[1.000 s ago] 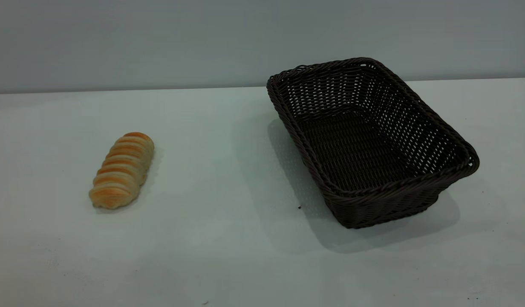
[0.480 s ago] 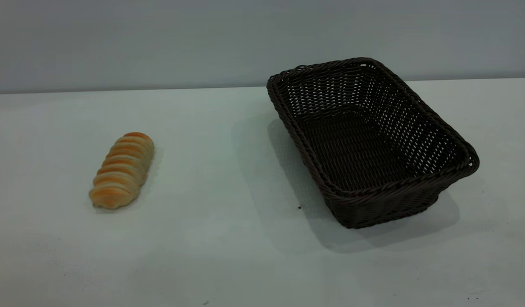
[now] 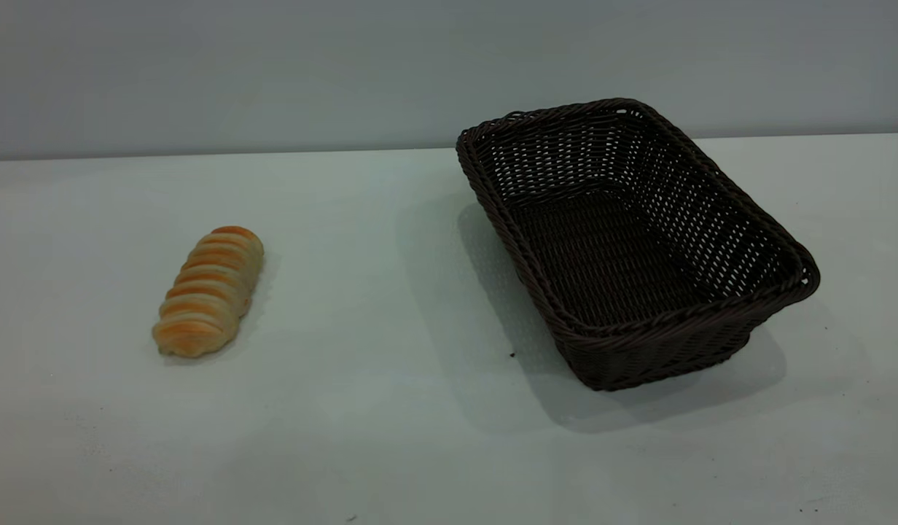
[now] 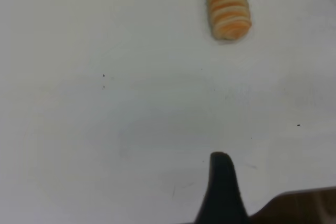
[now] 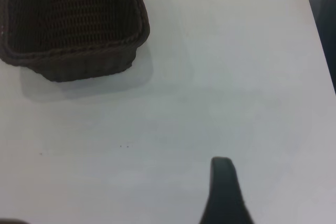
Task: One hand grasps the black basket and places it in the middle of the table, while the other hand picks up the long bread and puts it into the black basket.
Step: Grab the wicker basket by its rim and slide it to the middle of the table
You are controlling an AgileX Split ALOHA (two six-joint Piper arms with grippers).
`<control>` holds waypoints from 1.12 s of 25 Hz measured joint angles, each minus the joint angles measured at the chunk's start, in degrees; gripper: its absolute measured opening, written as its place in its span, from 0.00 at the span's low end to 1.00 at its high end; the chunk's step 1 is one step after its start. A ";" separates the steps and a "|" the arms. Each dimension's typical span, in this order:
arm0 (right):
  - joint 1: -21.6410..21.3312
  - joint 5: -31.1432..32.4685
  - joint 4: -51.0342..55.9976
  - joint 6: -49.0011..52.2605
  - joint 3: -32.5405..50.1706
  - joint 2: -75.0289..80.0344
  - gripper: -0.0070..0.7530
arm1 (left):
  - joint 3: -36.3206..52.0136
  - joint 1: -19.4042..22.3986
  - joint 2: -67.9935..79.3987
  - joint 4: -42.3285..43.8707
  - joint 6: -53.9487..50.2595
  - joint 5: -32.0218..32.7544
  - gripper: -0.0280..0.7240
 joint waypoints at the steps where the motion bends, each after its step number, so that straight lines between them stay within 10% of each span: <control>1: 0.00 0.00 0.00 0.00 0.00 0.00 0.73 | 0.00 0.00 0.00 0.00 0.00 0.00 0.82; 15: 0.00 -3.09 2.05 -3.28 -1.01 1.00 0.65 | -0.75 0.00 0.92 -0.11 -1.34 -5.40 0.82; 28: 0.00 -16.49 33.63 -31.53 -1.54 40.43 0.65 | -2.63 0.00 27.67 -1.06 -3.09 -17.45 0.82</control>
